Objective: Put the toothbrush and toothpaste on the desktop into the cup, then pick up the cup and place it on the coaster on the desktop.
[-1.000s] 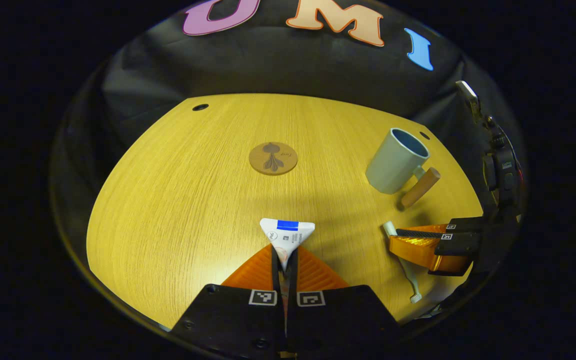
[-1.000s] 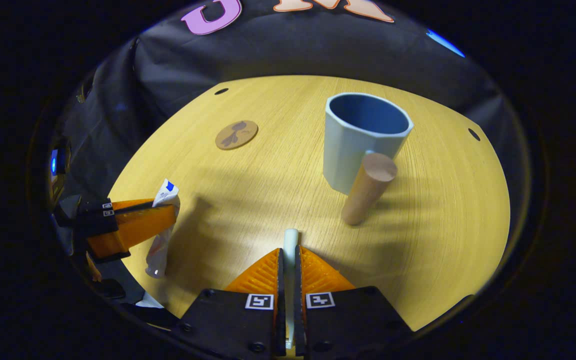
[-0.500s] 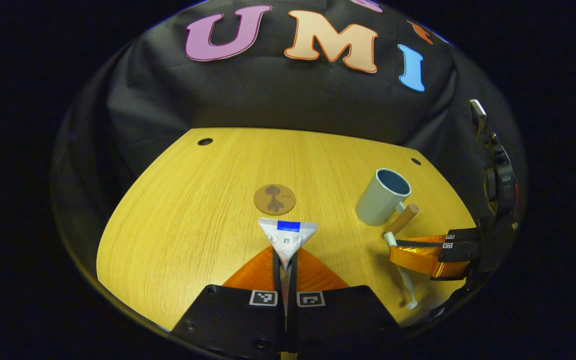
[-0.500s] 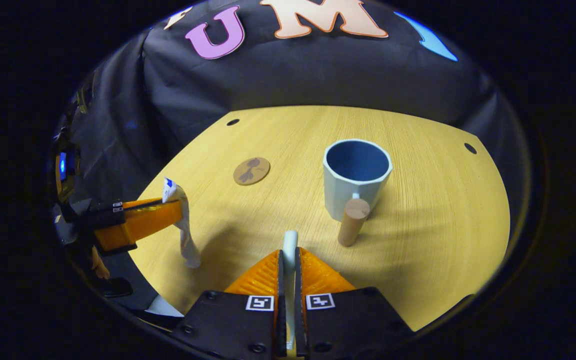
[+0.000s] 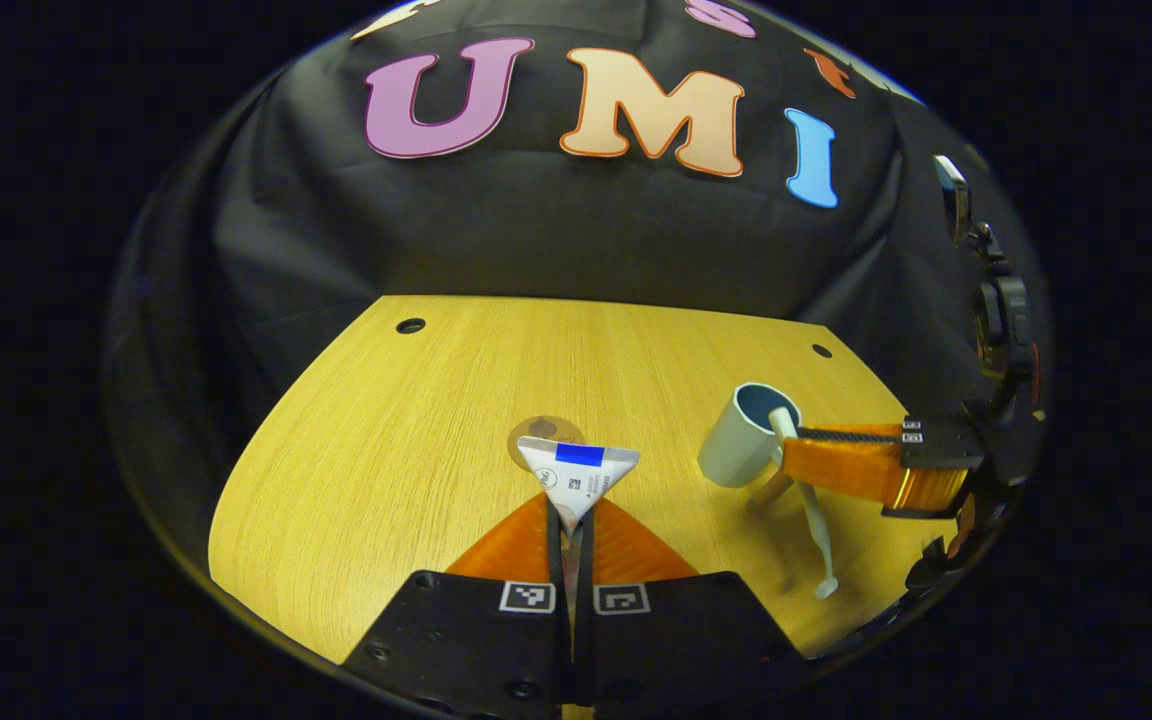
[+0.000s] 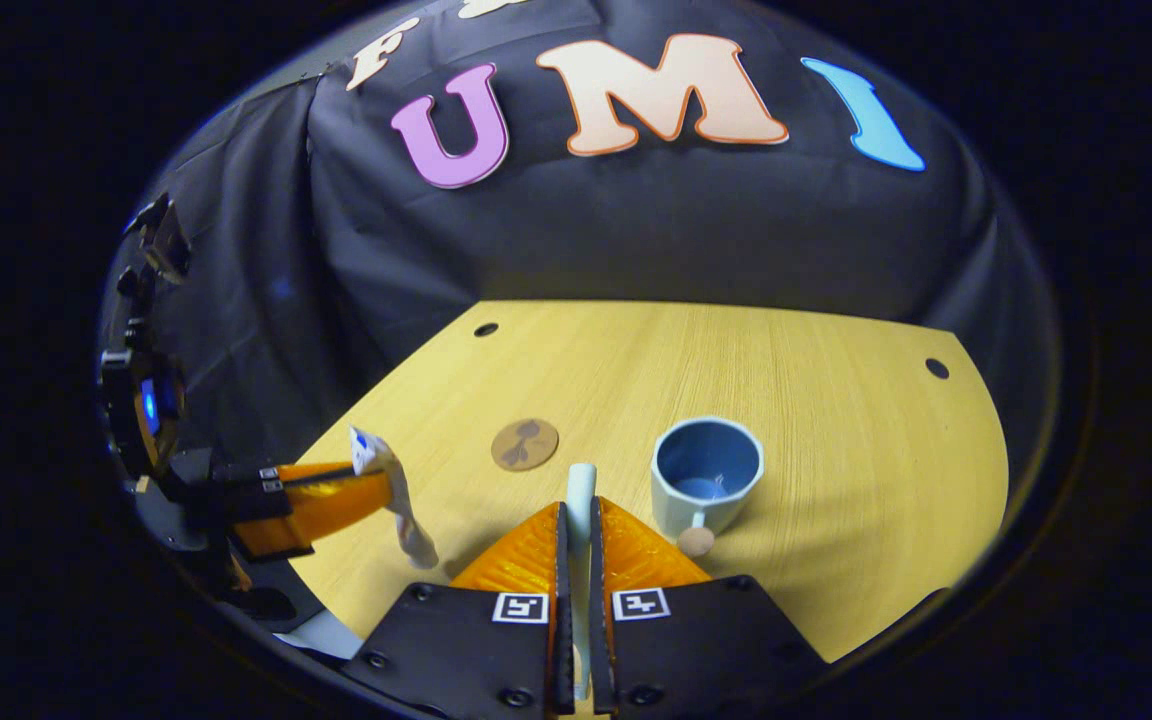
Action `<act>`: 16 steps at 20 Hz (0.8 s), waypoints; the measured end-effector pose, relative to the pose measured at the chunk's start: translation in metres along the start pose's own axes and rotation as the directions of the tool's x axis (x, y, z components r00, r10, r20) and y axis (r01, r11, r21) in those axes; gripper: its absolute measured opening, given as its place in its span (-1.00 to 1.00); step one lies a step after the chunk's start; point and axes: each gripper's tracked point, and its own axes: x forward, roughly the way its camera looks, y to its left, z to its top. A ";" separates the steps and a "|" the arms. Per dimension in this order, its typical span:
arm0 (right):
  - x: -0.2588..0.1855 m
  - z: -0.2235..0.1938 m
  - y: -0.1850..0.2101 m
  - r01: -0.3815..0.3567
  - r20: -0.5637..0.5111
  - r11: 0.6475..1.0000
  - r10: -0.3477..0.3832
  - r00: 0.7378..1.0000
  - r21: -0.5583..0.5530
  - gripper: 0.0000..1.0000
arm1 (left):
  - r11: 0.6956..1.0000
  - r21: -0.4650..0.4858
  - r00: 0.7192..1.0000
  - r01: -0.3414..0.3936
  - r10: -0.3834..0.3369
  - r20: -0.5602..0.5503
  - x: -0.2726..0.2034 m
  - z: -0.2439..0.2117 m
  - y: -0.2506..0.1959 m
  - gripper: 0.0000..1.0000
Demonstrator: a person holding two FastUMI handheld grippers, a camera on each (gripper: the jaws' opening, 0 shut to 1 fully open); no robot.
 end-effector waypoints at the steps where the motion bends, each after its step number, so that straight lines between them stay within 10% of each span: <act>1: -0.001 0.015 -0.002 0.002 0.033 1.000 -0.003 0.999 0.001 -0.82 | 1.000 0.002 1.000 0.002 -0.002 0.003 -0.001 0.001 -0.001 -1.00; 16: 0.037 0.133 -0.062 0.065 0.306 0.993 -0.092 0.948 0.097 -0.83 | 1.000 -0.008 0.999 -0.015 0.015 0.045 -0.022 0.020 -0.003 -1.00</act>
